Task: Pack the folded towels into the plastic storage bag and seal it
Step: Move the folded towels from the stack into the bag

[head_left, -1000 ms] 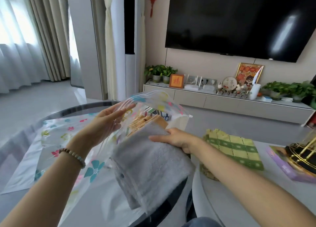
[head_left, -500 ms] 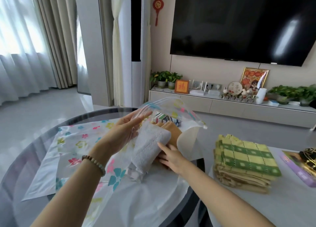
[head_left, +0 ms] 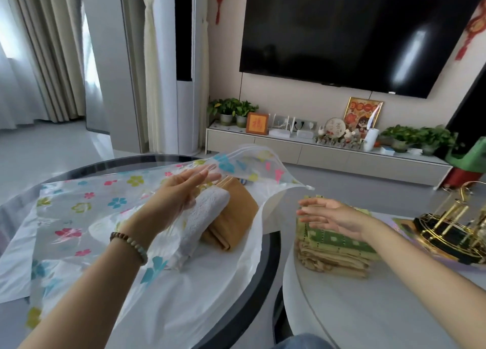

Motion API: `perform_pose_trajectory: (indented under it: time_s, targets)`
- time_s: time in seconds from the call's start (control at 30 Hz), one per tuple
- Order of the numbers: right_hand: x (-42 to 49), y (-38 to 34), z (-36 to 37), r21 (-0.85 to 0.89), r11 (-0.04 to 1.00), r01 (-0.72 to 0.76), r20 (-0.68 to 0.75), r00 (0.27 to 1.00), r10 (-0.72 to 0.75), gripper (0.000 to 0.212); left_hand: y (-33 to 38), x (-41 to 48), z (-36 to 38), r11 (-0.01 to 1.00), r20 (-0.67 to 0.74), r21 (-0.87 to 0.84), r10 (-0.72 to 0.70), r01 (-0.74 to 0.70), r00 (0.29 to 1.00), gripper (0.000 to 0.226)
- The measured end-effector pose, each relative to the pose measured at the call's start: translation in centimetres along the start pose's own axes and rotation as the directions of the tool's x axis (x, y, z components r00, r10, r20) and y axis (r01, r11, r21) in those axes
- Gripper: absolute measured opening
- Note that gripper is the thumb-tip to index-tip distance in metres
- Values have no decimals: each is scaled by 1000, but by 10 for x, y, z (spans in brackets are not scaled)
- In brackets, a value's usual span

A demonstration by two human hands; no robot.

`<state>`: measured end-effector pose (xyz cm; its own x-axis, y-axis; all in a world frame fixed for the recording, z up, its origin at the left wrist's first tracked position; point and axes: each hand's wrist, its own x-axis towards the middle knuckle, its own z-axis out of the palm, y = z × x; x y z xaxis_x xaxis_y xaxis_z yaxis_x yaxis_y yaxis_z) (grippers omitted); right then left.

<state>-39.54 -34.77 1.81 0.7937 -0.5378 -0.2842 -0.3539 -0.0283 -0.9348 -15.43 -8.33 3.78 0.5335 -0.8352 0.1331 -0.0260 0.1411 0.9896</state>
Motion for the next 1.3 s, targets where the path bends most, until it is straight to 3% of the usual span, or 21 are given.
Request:
perform_pose_trajectory:
  time_s: [0.13, 0.23, 0.3, 0.53, 0.6, 0.8, 1.0, 1.17, 1.3]
  targets:
    - [-4, 12, -51, -307, 951, -23, -201, 979, -41, 34, -3, 4, 12, 997, -26, -82, -16, 14, 1000, 35]
    - [-2, 32, -68, -520, 854, -30, -173, 982, -71, 38, -9, 8, 18, 993, -45, -115, -34, 28, 998, 36]
    - [4, 51, -71, -636, 771, -28, -138, 987, -78, 51, -13, 12, 20, 991, -61, -133, -41, 32, 997, 33]
    - [27, 109, -81, -852, 524, -18, -106, 985, -138, 98, -30, 21, 19, 976, -38, -207, -76, 66, 996, 23]
    - [33, 118, -81, -884, 466, -27, -126, 975, -182, 101, -33, 24, 17, 960, -10, -274, -70, 64, 998, 22]
    - [46, 124, -79, -900, 434, -35, -195, 924, -329, 86, -41, 31, 13, 957, -10, -282, -79, 73, 997, 23]
    - [51, 125, -79, -878, 479, -25, -249, 877, -411, 62, -42, 31, 14, 961, -17, -266, -82, 75, 996, 21]
    - [42, 97, -82, -586, 810, -1, -355, 899, -256, 51, -36, 26, 13, 956, -24, -271, -123, 112, 992, 24]
    - [24, 57, -83, -399, 916, -33, -472, 864, -175, 56, -27, 20, 10, 953, -16, -289, -104, 95, 995, 24]
